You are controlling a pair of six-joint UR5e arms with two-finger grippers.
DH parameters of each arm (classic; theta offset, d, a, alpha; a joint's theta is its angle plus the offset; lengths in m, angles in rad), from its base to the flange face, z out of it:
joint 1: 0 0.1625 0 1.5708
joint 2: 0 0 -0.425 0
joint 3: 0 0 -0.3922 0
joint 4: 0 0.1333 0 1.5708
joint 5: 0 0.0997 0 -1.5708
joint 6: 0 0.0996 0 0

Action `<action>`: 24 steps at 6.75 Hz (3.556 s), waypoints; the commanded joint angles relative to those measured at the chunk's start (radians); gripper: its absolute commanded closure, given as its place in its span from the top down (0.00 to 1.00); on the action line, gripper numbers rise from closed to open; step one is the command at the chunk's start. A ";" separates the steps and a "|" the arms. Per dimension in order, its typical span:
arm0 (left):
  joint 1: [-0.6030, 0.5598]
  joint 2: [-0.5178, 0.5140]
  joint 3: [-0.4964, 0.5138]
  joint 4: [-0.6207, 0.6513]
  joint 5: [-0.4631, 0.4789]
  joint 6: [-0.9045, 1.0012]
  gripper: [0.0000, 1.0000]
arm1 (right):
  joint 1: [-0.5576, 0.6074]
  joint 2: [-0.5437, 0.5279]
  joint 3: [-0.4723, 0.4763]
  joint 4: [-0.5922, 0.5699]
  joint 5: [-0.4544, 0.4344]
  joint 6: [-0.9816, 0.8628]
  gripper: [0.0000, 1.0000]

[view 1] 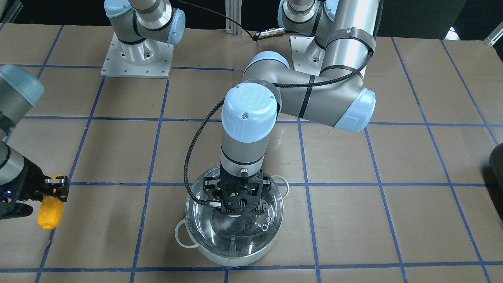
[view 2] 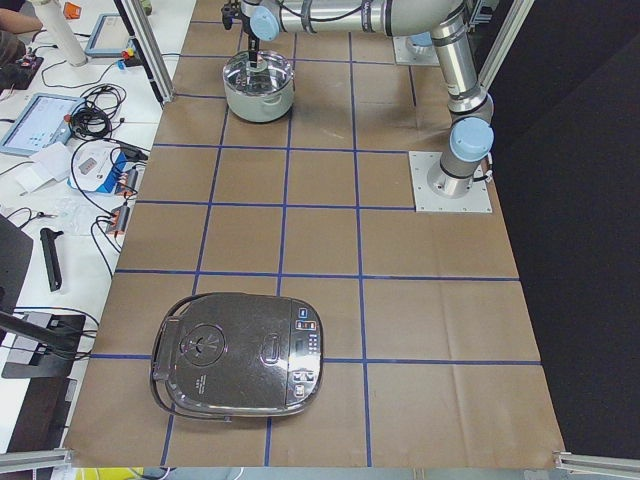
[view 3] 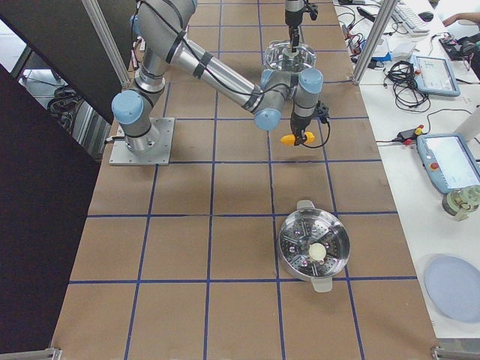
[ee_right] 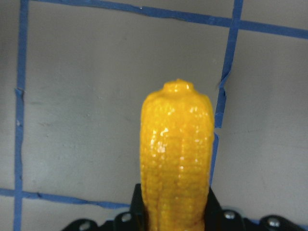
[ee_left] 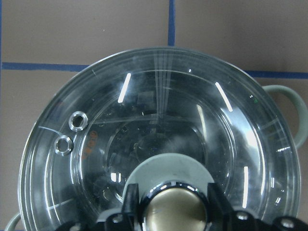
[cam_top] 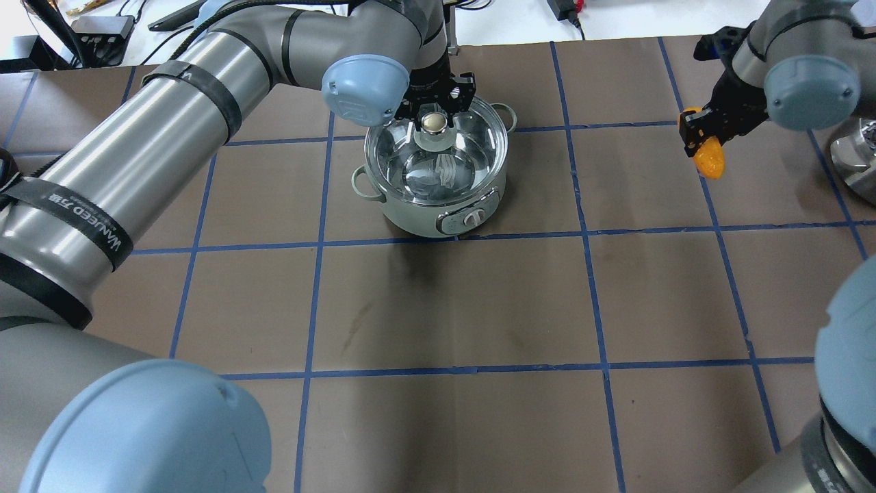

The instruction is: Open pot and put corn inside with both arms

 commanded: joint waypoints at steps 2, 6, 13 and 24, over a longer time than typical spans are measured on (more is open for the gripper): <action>0.014 0.057 0.043 -0.122 -0.002 0.000 0.13 | 0.128 -0.049 -0.182 0.218 0.010 0.172 0.08; 0.370 0.120 0.127 -0.376 0.013 0.477 0.13 | 0.473 0.073 -0.240 0.071 0.050 0.547 0.08; 0.546 0.056 -0.353 0.196 -0.101 0.668 0.09 | 0.636 0.278 -0.230 -0.160 -0.021 0.706 0.08; 0.444 0.398 -0.217 -0.333 -0.042 0.603 1.00 | 0.547 -0.053 -0.191 0.089 -0.016 0.686 1.00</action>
